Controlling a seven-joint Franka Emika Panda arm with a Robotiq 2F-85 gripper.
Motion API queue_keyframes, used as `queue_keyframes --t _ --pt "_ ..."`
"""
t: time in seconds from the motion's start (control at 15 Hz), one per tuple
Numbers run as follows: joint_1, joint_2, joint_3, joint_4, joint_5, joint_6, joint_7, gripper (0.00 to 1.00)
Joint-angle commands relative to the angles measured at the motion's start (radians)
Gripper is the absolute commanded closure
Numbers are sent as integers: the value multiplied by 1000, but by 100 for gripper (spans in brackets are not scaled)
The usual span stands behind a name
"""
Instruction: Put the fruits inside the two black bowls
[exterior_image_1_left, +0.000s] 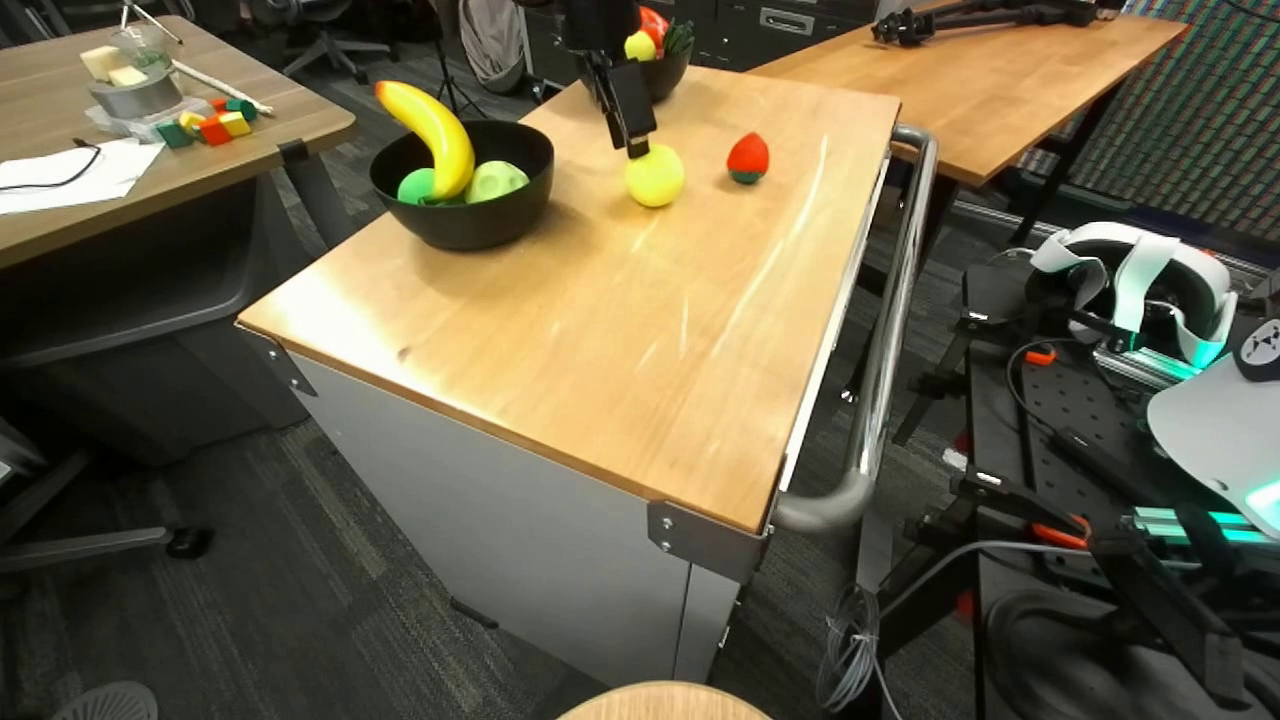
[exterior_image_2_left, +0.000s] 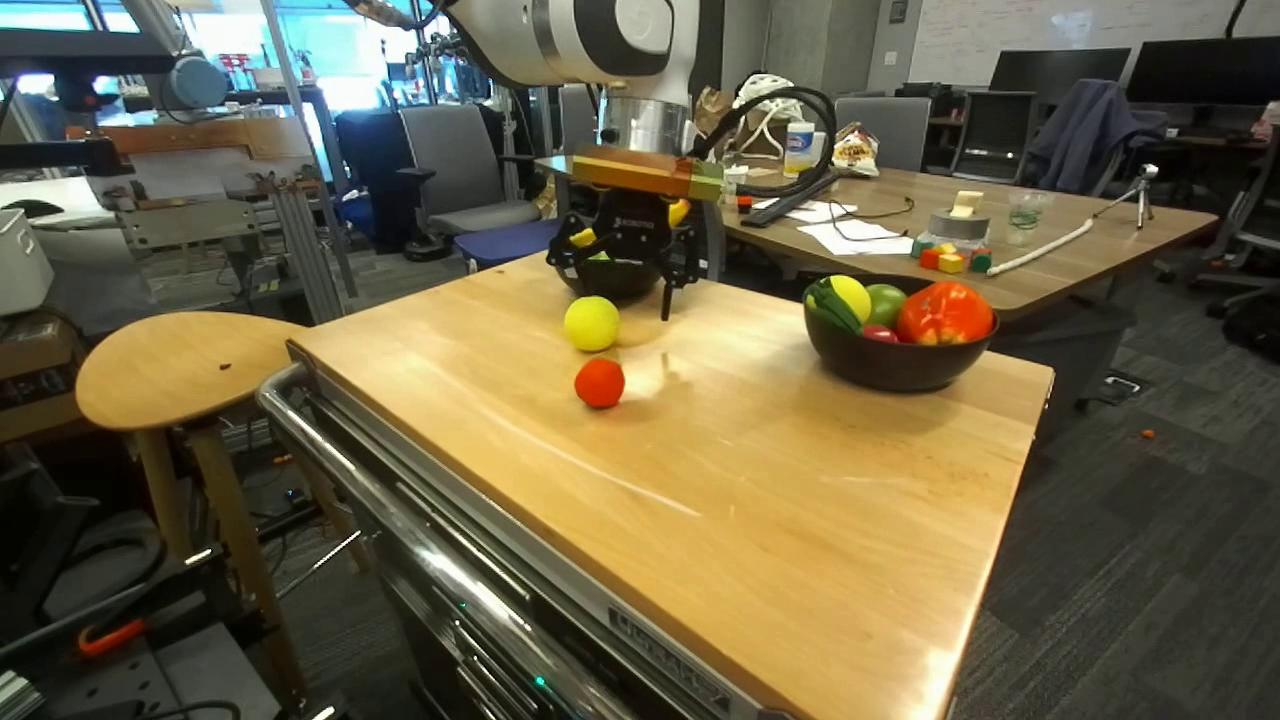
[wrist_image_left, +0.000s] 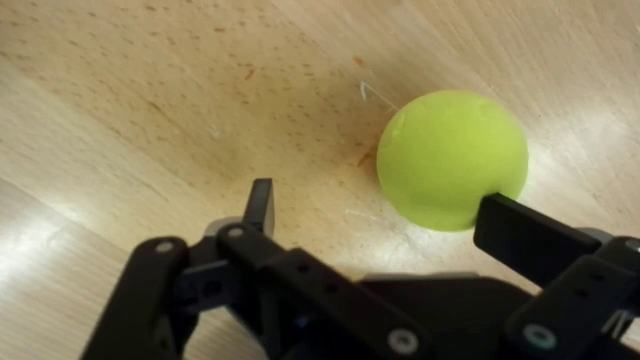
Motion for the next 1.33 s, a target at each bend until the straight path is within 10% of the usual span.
queue_keyframes --t 0.0,1.27 --pt "12 -32 -2 -37 -35 -15 -3 0" --pt "17 -86 11 -72 -39 -116 -33 5"
